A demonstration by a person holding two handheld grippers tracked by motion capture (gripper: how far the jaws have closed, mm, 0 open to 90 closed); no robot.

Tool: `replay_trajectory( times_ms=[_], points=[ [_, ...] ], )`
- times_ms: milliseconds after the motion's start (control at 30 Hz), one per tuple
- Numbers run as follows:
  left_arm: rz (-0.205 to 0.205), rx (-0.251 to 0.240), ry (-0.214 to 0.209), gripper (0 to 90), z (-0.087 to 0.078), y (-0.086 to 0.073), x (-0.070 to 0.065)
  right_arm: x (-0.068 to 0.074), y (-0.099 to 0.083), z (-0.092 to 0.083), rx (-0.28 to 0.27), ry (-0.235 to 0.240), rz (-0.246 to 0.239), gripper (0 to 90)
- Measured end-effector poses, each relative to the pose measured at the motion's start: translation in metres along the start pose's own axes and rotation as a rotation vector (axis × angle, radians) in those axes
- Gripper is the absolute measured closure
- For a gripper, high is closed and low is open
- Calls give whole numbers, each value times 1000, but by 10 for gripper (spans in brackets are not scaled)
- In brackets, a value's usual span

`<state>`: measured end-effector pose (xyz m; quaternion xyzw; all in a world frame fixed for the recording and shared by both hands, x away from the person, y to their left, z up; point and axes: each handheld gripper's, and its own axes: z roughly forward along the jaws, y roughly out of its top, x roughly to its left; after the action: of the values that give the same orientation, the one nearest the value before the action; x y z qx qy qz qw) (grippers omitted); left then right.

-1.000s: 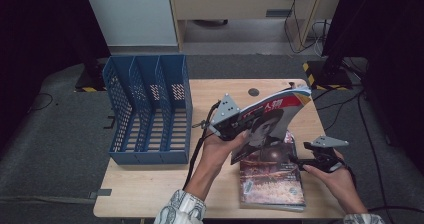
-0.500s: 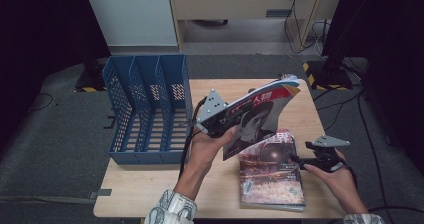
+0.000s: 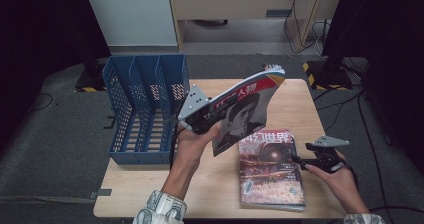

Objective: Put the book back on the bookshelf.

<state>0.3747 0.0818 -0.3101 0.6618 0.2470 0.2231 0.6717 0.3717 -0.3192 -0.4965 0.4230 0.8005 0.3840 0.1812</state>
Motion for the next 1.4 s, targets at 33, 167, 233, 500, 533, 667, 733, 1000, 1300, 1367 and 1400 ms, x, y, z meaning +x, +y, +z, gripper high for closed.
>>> replay_trajectory(
  times_ms=[33,167,233,500,533,667,733,1000,1300,1367,1400],
  points=[
    [0,0,0,867,0,0,0,0,0,0,0,0,0,329],
    [-2,-4,16,867,-6,3,4,-4,0,-9,-21,-61,-41,438],
    [0,-4,23,867,-8,5,6,-6,0,-11,-25,-80,-37,519],
    [1,-11,47,867,-14,8,12,-11,-7,-7,63,-116,-7,492],
    [2,-8,52,867,-16,9,13,-13,-9,-5,75,-118,-4,478],
    [1,-10,59,867,-19,10,16,-14,-11,-4,87,-119,6,457],
    [8,-9,65,867,-23,11,17,-15,-12,-3,96,-118,7,441],
    [5,-19,84,867,-31,14,24,-16,-16,2,133,-116,29,391],
    [-2,-37,110,867,-43,19,28,-15,-19,8,170,-110,25,364],
    [0,-39,116,867,-47,22,30,-16,-21,11,185,-110,25,358],
    [-2,-42,122,867,-50,24,31,-16,-22,12,181,-107,30,357]
  ],
)
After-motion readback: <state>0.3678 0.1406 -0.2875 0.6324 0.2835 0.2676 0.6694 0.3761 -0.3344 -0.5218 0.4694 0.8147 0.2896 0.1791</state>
